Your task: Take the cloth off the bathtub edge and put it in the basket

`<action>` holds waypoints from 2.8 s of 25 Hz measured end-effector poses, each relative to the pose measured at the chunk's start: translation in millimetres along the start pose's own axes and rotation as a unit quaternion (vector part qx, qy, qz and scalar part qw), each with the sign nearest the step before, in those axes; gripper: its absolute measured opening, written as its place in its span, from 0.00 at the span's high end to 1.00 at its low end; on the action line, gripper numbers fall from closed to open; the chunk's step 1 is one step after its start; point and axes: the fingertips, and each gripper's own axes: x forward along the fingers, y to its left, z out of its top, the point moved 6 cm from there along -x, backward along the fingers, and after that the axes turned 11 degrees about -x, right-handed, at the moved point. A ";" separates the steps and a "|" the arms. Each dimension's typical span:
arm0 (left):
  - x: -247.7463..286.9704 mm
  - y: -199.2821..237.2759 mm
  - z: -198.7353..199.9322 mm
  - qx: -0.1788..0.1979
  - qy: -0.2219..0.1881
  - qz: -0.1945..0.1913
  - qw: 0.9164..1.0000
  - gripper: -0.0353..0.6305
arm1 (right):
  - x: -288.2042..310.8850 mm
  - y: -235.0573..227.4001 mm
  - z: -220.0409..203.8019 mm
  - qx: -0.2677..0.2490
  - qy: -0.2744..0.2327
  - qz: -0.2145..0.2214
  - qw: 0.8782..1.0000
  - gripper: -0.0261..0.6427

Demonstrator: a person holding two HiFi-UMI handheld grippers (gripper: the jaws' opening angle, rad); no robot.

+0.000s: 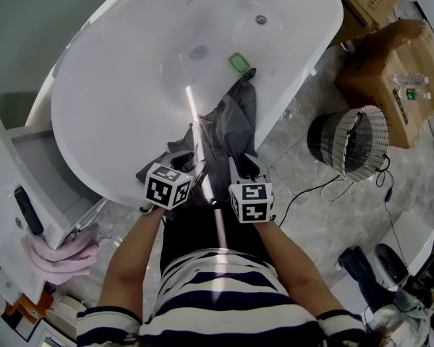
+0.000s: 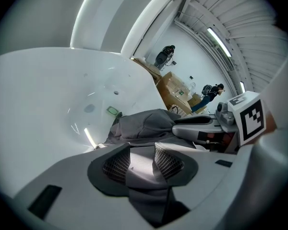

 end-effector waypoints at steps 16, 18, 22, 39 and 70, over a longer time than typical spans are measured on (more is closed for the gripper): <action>-23.9 -11.2 -16.4 0.029 0.025 -0.032 0.999 0.69 | -14.5 4.2 2.5 -0.002 0.010 0.037 0.999 0.92; -27.5 -13.3 -18.1 0.036 0.032 -0.035 0.998 0.68 | -13.7 2.5 1.0 0.005 0.014 0.046 0.999 0.91; -28.3 -14.4 -23.2 0.051 0.053 -0.042 0.996 0.64 | -11.4 2.1 1.6 -0.007 0.014 0.054 0.998 0.91; -8.1 -24.1 -25.4 0.029 0.160 -0.161 0.973 0.56 | -9.9 4.5 4.6 -0.061 0.021 0.078 0.995 0.91; 4.8 -51.9 -22.0 0.053 0.189 -0.100 0.975 0.80 | -11.8 -4.0 5.9 -0.087 0.029 0.139 0.986 0.91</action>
